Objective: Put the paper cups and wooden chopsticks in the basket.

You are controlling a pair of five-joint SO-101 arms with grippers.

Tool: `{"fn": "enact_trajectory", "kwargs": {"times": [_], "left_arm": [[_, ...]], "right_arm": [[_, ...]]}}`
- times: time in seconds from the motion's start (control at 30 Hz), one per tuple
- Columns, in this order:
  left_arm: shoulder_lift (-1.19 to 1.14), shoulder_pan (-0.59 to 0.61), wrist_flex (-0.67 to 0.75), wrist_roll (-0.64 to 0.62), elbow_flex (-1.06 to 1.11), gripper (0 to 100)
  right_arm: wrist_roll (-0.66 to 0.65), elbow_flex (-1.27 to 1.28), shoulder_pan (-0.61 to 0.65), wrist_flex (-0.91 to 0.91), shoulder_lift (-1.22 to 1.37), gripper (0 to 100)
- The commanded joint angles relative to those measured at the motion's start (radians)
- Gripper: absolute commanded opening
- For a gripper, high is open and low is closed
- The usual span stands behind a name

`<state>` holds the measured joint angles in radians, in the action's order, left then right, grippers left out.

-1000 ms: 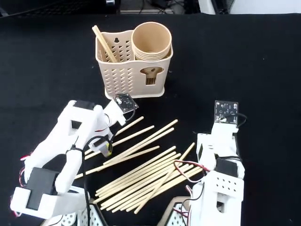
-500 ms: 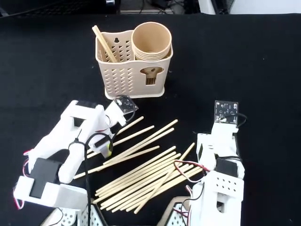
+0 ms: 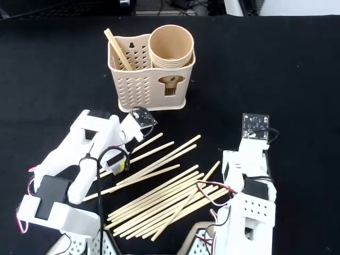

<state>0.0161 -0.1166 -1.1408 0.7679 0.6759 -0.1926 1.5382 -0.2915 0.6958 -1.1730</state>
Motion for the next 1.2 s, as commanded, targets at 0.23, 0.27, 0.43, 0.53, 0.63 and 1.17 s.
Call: {"fn": "enact_trajectory", "kwargs": {"times": [0.23,0.27,0.43,0.53,0.63,1.17], "left_arm": [[0.011,-0.005,0.054,-0.008,0.062,8],[0.011,-0.005,0.048,-0.008,0.061,6],[0.011,-0.005,0.035,-0.011,0.059,6],[0.011,-0.005,0.035,-0.012,0.059,6],[0.011,-0.005,0.034,-0.012,0.062,6],[0.186,-0.005,-0.009,-0.012,0.124,3]], "right_arm": [[-0.003,-0.002,-0.014,-0.023,-0.013,1.5],[-0.003,-0.002,-0.014,-0.023,-0.013,1.5],[-0.003,-0.002,-0.014,-0.023,-0.013,1.5],[-0.003,-0.002,-0.014,-0.023,-0.013,1.5],[-0.003,-0.002,-0.014,-0.023,-0.013,1.5],[-0.002,-0.002,-0.014,-0.025,-0.013,1.5]]}}
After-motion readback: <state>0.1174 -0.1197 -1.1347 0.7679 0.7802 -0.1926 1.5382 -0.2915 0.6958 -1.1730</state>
